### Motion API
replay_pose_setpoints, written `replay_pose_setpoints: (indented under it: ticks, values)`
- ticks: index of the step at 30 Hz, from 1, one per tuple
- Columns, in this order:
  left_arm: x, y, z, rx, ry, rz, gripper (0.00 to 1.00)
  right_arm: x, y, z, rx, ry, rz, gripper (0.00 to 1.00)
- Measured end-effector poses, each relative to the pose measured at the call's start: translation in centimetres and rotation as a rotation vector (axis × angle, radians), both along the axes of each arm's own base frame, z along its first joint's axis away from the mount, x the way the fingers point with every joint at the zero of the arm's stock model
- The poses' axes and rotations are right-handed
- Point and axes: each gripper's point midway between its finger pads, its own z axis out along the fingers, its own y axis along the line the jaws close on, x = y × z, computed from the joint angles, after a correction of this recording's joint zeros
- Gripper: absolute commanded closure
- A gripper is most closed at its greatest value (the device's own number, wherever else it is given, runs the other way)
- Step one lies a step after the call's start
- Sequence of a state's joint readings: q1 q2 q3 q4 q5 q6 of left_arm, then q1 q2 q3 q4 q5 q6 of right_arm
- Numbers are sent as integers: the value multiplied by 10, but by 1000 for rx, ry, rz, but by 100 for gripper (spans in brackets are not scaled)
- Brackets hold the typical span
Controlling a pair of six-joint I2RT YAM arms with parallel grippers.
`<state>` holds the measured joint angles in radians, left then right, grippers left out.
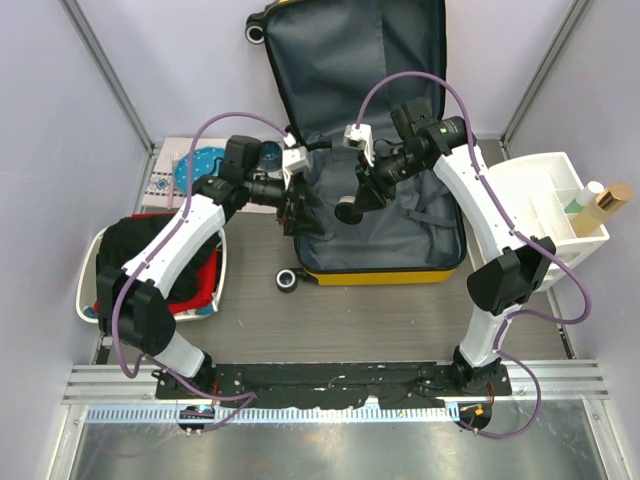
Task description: Open, take out, and arrange the luggage
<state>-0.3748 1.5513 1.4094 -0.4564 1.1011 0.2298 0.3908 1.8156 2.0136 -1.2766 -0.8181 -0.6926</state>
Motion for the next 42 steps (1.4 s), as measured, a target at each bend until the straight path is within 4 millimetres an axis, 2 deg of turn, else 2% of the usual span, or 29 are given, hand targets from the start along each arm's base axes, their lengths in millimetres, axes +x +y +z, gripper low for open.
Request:
replay_pose_setpoints:
  ticks: [4, 9, 21, 26, 30, 37, 39, 40, 41, 42]
  values:
    - [-19, -13, -11, 30, -19, -78, 14, -7, 4, 8, 19, -37, 68, 99]
    - [-27, -18, -16, 41, -52, -120, 15, -18, 15, 9, 29, -68, 145, 99]
    - [-26, -18, -30, 56, -128, -90, 20, -34, 27, 7, 40, -88, 233, 99]
    - [-21, -19, -18, 27, -188, -67, 23, -41, 29, 4, 37, -75, 251, 99]
    - [-20, -21, -10, 6, -221, -70, 35, -44, 31, 4, 38, -80, 261, 99]
    - [-29, -25, -7, -17, -214, -108, 48, -49, 34, 7, 43, -99, 284, 99]
    - [-31, -26, -7, -20, -202, -112, 60, -50, 35, 8, 44, -106, 292, 99]
    - [-31, -26, -6, -21, -196, -113, 67, -51, 35, 9, 45, -110, 296, 85]
    - [-32, -26, -6, -23, -189, -115, 84, -51, 35, 9, 45, -113, 298, 72]
    - [-34, -27, -6, -25, -184, -122, 91, -51, 36, 9, 43, -116, 297, 49]
